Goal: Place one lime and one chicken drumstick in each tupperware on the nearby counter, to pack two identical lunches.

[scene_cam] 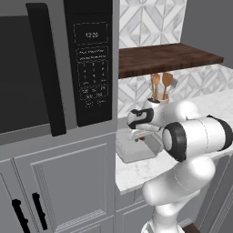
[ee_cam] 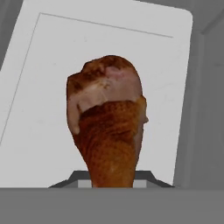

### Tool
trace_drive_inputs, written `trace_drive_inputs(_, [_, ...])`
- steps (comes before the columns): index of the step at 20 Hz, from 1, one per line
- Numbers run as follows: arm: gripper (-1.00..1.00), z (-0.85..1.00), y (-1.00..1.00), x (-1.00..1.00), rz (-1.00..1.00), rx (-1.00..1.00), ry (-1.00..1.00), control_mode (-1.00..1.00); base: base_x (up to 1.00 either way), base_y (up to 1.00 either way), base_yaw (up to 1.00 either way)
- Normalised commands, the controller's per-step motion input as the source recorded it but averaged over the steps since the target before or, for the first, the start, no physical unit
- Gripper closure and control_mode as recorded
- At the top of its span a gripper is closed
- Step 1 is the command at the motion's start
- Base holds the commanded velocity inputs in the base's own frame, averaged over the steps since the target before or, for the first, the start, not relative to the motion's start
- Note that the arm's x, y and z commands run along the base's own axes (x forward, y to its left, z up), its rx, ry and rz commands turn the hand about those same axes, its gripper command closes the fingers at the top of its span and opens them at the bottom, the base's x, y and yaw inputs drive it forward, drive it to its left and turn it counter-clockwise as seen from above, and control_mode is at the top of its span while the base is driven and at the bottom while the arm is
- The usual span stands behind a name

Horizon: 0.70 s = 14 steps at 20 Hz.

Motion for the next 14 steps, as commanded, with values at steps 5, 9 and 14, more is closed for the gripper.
trace_drive_inputs(5, [-1.0, -0.3, 0.13, -0.03, 0.0, -0.03, -0.01, -1.0, 0.0, 0.0, 0.0])
trace_drive_inputs(9, [-1.0, 0.15, 0.21, -0.37, 0.0, -0.02, -0.1, -1.0, 0.0, 0.0, 0.0])
trace_drive_inputs(14, [-1.0, 0.75, 0.02, -0.39, 0.0, 0.0, -0.15, -1.0, 0.0, 0.0, 0.0])
